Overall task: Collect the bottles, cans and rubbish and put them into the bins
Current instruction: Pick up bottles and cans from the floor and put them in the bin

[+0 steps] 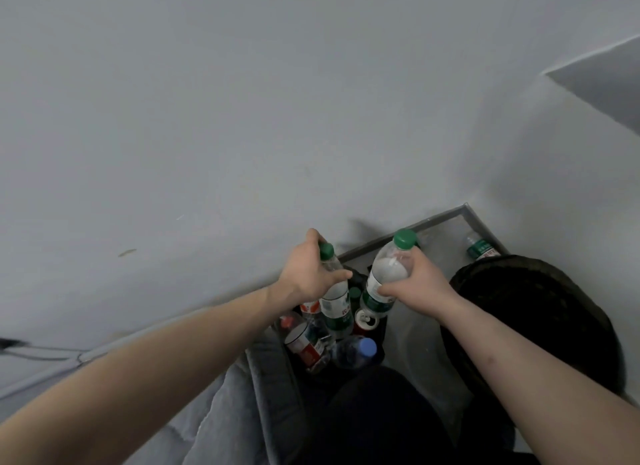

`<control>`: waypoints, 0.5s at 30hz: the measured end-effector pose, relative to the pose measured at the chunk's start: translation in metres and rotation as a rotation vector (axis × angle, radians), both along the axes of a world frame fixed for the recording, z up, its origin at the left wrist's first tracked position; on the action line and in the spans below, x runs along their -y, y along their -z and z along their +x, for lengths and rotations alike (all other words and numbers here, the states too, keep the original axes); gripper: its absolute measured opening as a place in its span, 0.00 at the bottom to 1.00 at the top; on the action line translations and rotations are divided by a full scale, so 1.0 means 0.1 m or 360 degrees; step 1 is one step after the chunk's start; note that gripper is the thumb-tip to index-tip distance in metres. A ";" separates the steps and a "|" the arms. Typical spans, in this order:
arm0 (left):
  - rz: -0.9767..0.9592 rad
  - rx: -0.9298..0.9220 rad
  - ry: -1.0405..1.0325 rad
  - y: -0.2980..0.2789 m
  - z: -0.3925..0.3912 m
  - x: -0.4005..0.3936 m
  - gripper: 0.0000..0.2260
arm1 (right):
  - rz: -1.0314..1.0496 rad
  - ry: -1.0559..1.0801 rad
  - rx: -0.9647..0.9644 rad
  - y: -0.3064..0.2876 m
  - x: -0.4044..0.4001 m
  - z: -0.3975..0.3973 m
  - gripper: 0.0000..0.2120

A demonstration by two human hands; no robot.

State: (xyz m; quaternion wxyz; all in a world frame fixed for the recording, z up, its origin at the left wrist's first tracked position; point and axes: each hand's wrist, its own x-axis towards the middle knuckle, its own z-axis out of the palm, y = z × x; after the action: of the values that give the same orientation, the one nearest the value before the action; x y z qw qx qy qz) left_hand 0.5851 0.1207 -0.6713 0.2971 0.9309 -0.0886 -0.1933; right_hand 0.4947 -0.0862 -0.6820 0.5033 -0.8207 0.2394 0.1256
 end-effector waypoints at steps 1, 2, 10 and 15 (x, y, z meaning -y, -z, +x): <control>-0.0027 0.0000 -0.0012 -0.02 -0.06 -0.03 0.29 | -0.0003 0.0004 0.0002 -0.01 0.00 -0.01 0.29; -0.0054 -0.0011 -0.0038 -0.03 -0.11 -0.07 0.28 | -0.0014 -0.0001 0.0008 -0.01 -0.01 -0.02 0.29; -0.0109 -0.0135 -0.0110 -0.08 -0.43 -0.16 0.24 | 0.0026 -0.0024 0.0061 0.05 -0.12 -0.09 0.31; -0.0079 -0.0085 0.0006 -0.04 -0.58 -0.11 0.24 | 0.0018 -0.0038 0.0084 0.11 -0.25 0.04 0.29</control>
State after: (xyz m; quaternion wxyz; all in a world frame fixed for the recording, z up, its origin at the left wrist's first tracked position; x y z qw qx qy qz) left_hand 0.5275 0.1312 -0.6677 0.3220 0.9176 -0.0873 -0.2162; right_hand 0.4991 -0.0611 -0.6928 0.5127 -0.8236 0.2155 0.1111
